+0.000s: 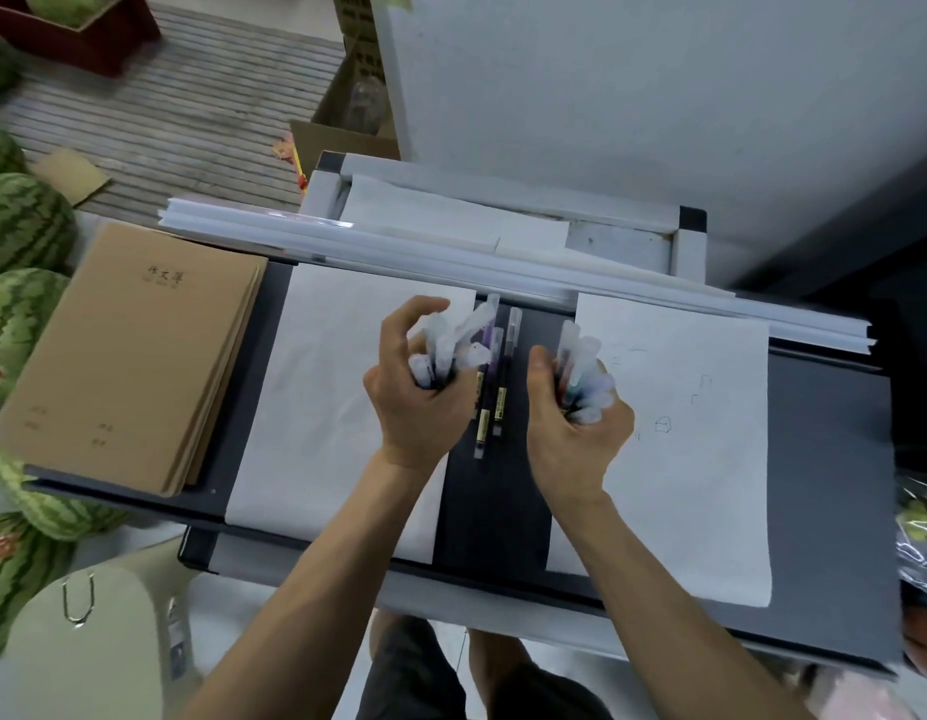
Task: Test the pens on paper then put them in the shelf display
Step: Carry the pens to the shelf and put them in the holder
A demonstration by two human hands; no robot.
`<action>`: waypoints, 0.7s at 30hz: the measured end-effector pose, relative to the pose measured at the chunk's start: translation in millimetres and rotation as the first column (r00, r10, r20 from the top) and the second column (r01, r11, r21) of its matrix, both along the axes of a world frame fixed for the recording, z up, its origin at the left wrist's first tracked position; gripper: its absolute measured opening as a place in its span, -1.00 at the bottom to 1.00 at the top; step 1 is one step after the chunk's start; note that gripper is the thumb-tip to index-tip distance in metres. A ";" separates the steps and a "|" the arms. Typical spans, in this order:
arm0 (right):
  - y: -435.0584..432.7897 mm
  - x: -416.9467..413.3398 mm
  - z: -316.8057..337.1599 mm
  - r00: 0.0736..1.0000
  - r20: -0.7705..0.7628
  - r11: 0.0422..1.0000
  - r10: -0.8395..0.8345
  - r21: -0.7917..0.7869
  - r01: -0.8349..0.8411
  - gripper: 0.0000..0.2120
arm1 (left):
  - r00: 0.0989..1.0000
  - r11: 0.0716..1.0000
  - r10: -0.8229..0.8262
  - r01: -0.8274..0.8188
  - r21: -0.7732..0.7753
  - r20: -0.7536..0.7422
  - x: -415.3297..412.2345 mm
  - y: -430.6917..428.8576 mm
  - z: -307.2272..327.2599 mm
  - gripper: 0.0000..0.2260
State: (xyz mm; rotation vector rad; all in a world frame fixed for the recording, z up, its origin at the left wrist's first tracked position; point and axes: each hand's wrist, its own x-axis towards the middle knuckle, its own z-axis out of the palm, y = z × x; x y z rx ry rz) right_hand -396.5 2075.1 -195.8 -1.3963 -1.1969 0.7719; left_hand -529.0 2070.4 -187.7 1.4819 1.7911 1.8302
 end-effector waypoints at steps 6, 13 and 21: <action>1.0 3.2 -21.3 0.996 -0.088 0.999 -0.012 -0.034 0.009 -0.43 | 0.997 0.993 0.071 -0.069 -0.100 0.015 5.1 -9.2 -22.7 -0.92; 5.6 2.2 -24.2 0.982 -0.186 0.998 0.034 -0.054 -0.045 -0.41 | 0.975 0.974 0.170 -0.144 -0.172 0.146 4.6 -5.5 -30.5 -0.58; 6.3 5.7 -23.9 0.992 -0.106 0.982 0.070 -0.166 -0.087 -0.37 | 0.932 0.952 0.248 -0.183 -0.246 0.265 9.5 -7.5 -28.5 -0.63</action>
